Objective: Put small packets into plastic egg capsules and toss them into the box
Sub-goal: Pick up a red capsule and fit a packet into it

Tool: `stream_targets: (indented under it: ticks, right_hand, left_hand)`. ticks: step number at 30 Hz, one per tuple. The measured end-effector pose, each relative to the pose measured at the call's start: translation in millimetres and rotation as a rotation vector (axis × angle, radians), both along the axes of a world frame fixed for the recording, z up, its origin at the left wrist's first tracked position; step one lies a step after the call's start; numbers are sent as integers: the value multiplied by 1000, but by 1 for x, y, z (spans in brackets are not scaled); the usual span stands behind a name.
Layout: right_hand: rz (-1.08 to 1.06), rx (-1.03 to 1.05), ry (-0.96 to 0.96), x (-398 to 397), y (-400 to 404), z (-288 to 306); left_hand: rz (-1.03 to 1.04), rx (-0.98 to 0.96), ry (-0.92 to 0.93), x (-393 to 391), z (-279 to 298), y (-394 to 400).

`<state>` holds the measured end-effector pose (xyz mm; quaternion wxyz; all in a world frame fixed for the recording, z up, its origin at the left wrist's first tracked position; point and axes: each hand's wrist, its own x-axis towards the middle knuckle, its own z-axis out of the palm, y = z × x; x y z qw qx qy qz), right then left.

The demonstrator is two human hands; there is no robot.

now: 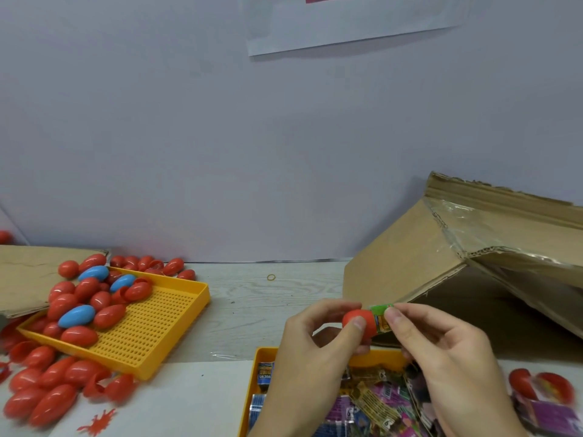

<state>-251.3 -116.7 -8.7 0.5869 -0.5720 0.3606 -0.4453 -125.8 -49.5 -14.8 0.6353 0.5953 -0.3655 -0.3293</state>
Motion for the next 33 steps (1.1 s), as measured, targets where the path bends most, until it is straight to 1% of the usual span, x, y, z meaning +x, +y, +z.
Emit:
stream_targets:
  ticks: [4,8,11,15,21,26,30,33]
  right_hand:
    - [13,-42,43,0,-1,-1]
    - [62,-80,64,-1,1,-1]
    - [76,-79,54,-1,1,-1]
    - [52,-56,42,-1,1,0]
    - [46,-50,41,0,4,6]
    - [7,-79,98,1,1,0]
    - [-33,-99,105,1,-1,-5]
    - [-29,-105,90,0,-1,-6]
  left_hand:
    - [-27,22,-20,-1,-2,0]
    - [11,25,-60,-1,-2,0]
    - [23,11,-43,-1,-1,1]
    - [21,-7,-25,-3,0,0]
    - [-10,-47,-78,-2,1,0]
    - [-51,-48,-115,-3,2,2]
    - [-39,-46,-97,-4,4,2]
    - [-25,-56,-126,-5,6,2]
